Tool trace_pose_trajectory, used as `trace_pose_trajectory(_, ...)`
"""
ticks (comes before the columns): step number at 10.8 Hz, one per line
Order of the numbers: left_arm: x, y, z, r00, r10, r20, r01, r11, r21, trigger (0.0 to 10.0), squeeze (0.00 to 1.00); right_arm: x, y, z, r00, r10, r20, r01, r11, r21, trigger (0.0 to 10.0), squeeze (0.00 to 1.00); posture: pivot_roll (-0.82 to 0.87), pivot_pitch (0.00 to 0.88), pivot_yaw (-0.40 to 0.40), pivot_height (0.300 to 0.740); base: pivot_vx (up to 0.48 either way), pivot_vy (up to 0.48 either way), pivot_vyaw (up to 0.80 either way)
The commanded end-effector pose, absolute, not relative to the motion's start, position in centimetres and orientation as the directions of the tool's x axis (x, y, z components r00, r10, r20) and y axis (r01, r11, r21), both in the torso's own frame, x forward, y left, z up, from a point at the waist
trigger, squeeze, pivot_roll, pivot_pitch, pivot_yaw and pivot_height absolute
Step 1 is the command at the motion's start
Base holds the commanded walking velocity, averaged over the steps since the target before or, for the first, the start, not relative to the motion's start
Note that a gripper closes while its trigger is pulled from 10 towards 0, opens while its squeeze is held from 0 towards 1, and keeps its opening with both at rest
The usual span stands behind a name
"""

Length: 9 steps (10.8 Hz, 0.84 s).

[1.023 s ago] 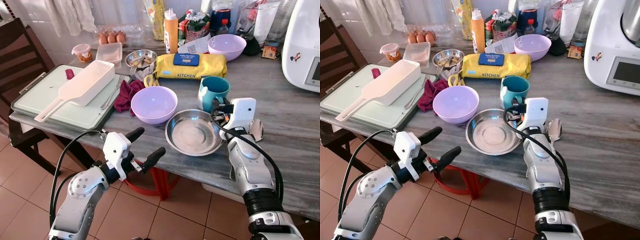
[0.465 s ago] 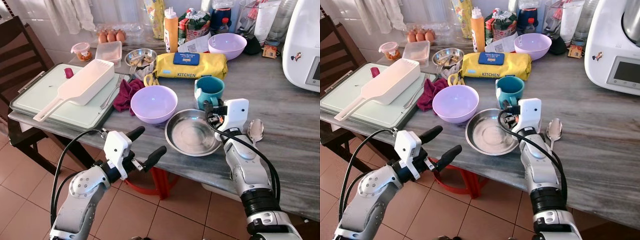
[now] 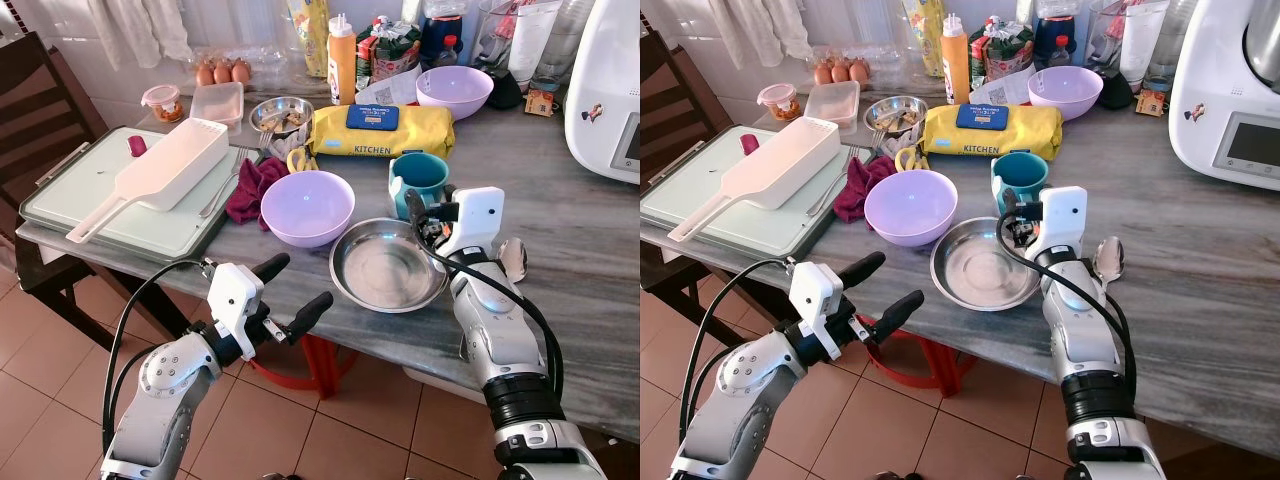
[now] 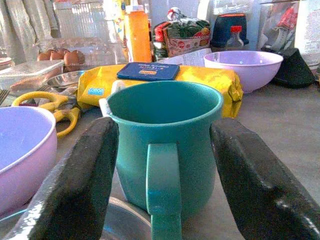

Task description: Setting the table

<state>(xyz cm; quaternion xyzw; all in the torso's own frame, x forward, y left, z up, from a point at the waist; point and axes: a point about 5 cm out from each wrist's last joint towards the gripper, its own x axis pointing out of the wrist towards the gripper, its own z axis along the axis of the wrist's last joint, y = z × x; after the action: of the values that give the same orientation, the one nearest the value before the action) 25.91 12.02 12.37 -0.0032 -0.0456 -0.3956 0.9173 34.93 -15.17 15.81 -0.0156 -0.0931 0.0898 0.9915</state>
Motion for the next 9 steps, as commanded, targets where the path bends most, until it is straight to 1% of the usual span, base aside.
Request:
trace_pose_trajectory(1, 26.0, 12.2, 12.2, 0.687, -0.723, 0.073, 0.723, 0.69, 0.042, 10.0, 0.0, 35.0, -14.5, 16.7, 0.954, 0.205, 0.221, -0.193, 0.978, -0.074, 10.0, 1.0, -0.08, 0.111, 0.11, 0.74, 0.0, 0.0, 0.0)
trace_pose_trajectory(4, 26.2, 12.3, 11.7, 0.691, -0.72, 0.073, 0.719, 0.694, 0.042, 10.0, 0.0, 34.4, -14.9, 17.8, 0.949, 0.149, 0.278, -0.128, 0.988, -0.09, 10.0, 1.0, -0.07, 0.105, 0.11, 0.74, 0.0, 0.0, 0.0)
trace_pose_trajectory(8, 26.3, 12.0, 11.3, 0.698, -0.711, 0.081, 0.711, 0.702, 0.032, 10.0, 0.0, 33.3, -15.3, 18.8, 0.934, 0.121, 0.336, -0.087, 0.99, -0.113, 10.0, 1.0, -0.08, 0.097, 0.115, 0.74, 0.0, 0.0, 0.0)
trace_pose_trajectory(9, 26.4, 12.0, 11.3, 0.698, -0.711, 0.088, 0.711, 0.703, 0.035, 10.0, 0.0, 32.9, -15.3, 19.6, 0.919, 0.122, 0.375, -0.061, 0.984, -0.169, 10.0, 1.0, -0.07, 0.095, 0.117, 0.74, 0.0, 0.0, 0.0)
